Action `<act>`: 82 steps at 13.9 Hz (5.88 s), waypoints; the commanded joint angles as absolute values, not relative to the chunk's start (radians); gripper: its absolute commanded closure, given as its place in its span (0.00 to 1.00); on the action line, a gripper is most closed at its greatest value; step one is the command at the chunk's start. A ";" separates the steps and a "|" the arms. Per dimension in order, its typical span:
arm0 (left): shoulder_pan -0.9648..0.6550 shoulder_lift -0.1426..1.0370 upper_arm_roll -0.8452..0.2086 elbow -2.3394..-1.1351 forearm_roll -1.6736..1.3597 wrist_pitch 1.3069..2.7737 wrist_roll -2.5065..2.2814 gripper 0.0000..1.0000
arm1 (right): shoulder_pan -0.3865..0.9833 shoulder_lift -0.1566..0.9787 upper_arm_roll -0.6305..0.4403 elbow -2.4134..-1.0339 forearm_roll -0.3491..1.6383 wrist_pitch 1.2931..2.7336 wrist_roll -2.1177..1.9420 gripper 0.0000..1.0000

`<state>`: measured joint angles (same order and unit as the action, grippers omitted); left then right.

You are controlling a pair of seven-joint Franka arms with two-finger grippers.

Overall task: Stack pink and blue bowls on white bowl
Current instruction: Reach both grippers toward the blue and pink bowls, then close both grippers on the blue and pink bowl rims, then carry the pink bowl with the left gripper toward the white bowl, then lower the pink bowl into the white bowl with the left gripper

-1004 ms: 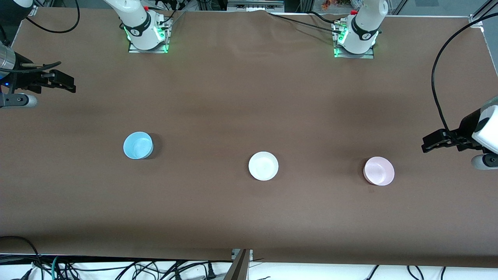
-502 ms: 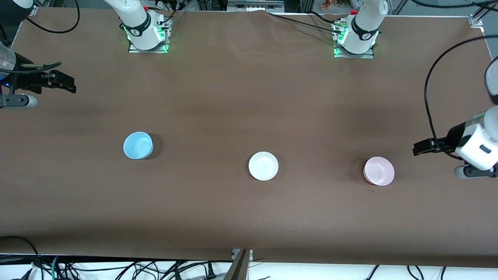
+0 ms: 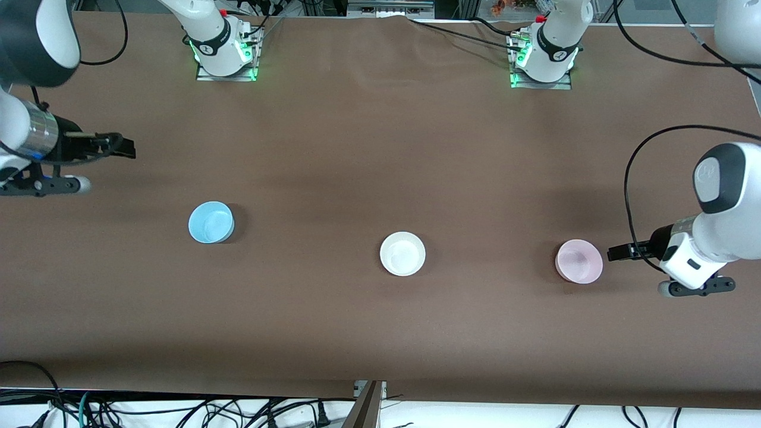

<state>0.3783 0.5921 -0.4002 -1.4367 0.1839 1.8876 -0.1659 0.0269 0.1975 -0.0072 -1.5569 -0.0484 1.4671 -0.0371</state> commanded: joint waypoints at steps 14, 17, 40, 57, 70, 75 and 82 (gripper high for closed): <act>0.453 0.650 -0.405 -1.695 0.305 2.197 -0.144 0.10 | -0.032 0.434 -0.009 -1.882 0.043 2.153 -0.040 0.00; 0.462 0.647 -0.403 -1.738 0.305 2.265 -0.144 0.13 | -0.032 0.442 -0.008 -1.943 0.043 2.253 -0.040 0.00; 0.483 0.646 -0.414 -1.764 0.348 2.309 -0.152 0.84 | -0.028 0.480 0.040 -2.022 0.072 2.401 -0.025 0.93; 0.465 0.644 -0.531 -1.732 0.333 2.310 -0.417 1.00 | -0.028 0.448 0.054 -1.974 0.069 2.324 -0.043 1.00; 0.148 0.650 -0.606 -1.632 0.348 2.316 -1.133 1.00 | -0.025 0.426 0.121 -1.876 0.078 2.181 -0.034 1.00; 0.035 0.664 -0.595 -1.612 0.347 2.318 -1.276 1.00 | -0.023 0.428 0.149 -1.850 0.078 2.137 -0.026 1.00; -0.219 0.719 -0.414 -1.517 0.342 2.332 -1.472 1.00 | -0.018 0.431 0.170 -1.848 0.163 2.146 -0.026 1.00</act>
<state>-0.1488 0.6858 -0.4675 -1.5899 0.3256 2.3368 -1.4166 -0.0186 0.4366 0.1617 -1.8553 0.1358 2.1584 -0.0310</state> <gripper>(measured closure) 0.974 0.974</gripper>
